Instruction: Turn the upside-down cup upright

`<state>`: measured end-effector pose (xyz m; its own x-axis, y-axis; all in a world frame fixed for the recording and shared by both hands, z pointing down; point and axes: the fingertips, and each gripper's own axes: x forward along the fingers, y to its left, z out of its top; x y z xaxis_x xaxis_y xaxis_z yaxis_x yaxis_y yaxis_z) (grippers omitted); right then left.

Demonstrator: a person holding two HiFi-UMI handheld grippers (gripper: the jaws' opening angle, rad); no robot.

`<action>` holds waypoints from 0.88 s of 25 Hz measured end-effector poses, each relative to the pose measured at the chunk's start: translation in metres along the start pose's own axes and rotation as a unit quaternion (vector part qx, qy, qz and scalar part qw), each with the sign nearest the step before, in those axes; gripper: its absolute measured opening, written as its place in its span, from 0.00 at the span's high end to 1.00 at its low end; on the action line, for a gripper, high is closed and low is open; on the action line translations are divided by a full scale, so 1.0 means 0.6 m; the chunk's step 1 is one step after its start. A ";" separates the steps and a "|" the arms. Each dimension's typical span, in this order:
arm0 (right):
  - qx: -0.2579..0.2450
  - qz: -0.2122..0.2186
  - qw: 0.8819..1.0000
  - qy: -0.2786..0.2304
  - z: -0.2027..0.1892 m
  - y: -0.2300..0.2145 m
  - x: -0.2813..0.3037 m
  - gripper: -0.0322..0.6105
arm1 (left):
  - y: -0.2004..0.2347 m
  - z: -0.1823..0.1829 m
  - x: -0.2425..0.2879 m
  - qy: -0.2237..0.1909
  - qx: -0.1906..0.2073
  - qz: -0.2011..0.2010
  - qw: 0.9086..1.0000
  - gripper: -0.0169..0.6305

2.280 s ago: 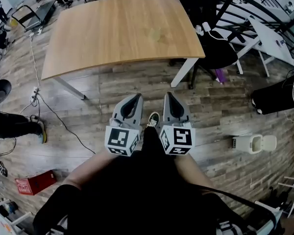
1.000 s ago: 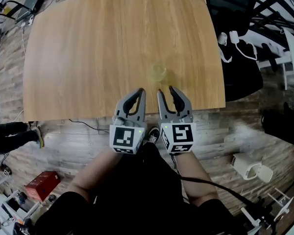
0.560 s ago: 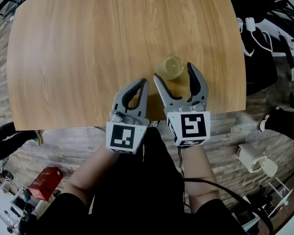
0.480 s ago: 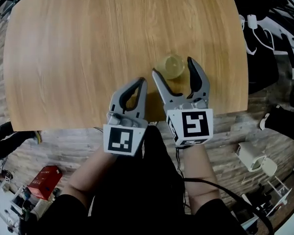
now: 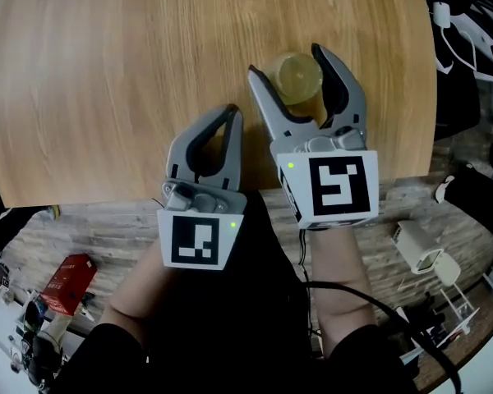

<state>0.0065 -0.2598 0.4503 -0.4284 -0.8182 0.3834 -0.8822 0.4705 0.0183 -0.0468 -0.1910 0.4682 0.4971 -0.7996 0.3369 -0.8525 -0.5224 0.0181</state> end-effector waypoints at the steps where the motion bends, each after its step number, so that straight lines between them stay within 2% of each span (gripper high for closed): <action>1: -0.001 0.003 1.000 -0.001 -0.001 0.000 -0.001 0.44 | -0.002 -0.001 0.001 0.001 0.001 0.000 1.000 0.96; 5: 0.011 0.008 1.000 -0.013 0.015 -0.014 -0.016 0.44 | -0.016 0.003 0.012 0.000 0.017 -0.018 1.000 0.95; 7: 0.019 0.017 0.999 -0.022 0.036 -0.019 -0.028 0.44 | -0.030 0.004 0.021 0.002 0.023 -0.044 0.999 0.72; 9: 0.028 0.036 0.999 -0.026 0.062 -0.014 -0.041 0.44 | -0.041 0.010 0.029 0.000 0.044 -0.065 0.997 0.56; 13: 0.043 0.087 0.995 -0.027 0.102 -0.002 -0.067 0.44 | -0.068 0.043 0.056 -0.033 0.102 -0.092 0.990 0.36; 15: 0.048 0.106 0.993 -0.023 0.111 0.005 -0.076 0.44 | -0.081 0.056 0.068 -0.044 0.111 -0.105 0.987 0.33; 22: 0.062 0.143 0.988 -0.015 0.112 0.027 -0.092 0.44 | -0.099 0.071 0.084 -0.056 0.107 -0.121 0.985 0.32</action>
<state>0.0029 -0.2293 0.3672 -0.6671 -0.6684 0.3289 -0.7410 0.6408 -0.2009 0.0358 -0.2127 0.4439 0.7065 -0.6656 0.2406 -0.6596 -0.7424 -0.1170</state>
